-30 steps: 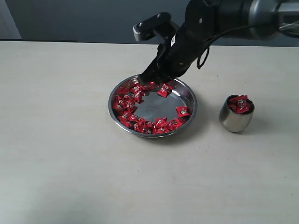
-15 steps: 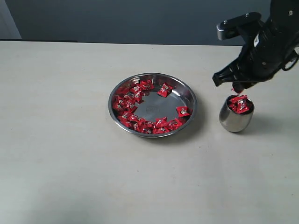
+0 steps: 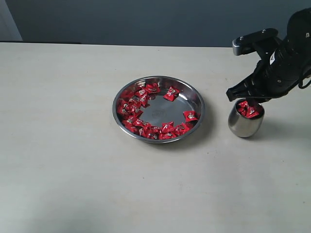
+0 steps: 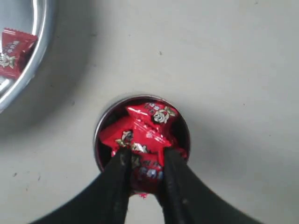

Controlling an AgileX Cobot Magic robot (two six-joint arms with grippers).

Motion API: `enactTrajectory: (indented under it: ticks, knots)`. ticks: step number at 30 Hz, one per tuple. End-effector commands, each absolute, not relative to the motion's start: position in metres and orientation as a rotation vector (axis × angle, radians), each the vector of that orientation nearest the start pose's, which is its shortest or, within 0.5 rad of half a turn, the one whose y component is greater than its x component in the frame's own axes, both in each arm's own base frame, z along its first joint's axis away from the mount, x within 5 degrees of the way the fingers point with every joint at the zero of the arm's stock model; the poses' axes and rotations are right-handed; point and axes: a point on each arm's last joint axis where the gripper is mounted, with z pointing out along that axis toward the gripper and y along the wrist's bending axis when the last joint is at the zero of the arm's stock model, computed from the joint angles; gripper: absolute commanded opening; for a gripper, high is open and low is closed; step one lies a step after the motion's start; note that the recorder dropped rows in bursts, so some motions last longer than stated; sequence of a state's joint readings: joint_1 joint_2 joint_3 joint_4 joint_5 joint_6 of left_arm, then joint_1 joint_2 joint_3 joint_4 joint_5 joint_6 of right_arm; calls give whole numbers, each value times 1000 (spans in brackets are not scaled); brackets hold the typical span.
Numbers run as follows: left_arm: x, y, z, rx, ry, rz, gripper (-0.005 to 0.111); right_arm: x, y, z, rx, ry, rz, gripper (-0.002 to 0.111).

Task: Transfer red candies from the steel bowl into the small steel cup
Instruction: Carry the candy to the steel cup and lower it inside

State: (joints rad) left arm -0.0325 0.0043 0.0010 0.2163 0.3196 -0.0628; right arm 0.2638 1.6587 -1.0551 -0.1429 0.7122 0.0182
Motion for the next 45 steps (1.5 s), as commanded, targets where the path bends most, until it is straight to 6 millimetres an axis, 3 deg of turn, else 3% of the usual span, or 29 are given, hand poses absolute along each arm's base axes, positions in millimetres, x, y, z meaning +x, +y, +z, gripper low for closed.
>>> enactTrajectory:
  ticks: [1,7,14,20,38,43,45]
  knots:
    - [54,4,186,106,1788,136,0,318,75,205,-463,2734,-87,-1]
    - [54,4,186,106,1788,136,0,324,77,189,-474,2759,-87,-1]
    - [54,4,186,106,1788,136,0,326,77,186,-475,2759,-86,-1]
    - [54,4,186,107,1788,138,0,326,77,186,-483,2757,-87,22]
    - [54,4,186,107,1788,138,0,321,75,198,-512,2746,-105,23]
    - [54,4,186,107,1788,138,0,321,75,198,-516,2752,-107,36]
    - [54,4,186,107,1788,138,0,321,75,198,-515,2746,-105,36]
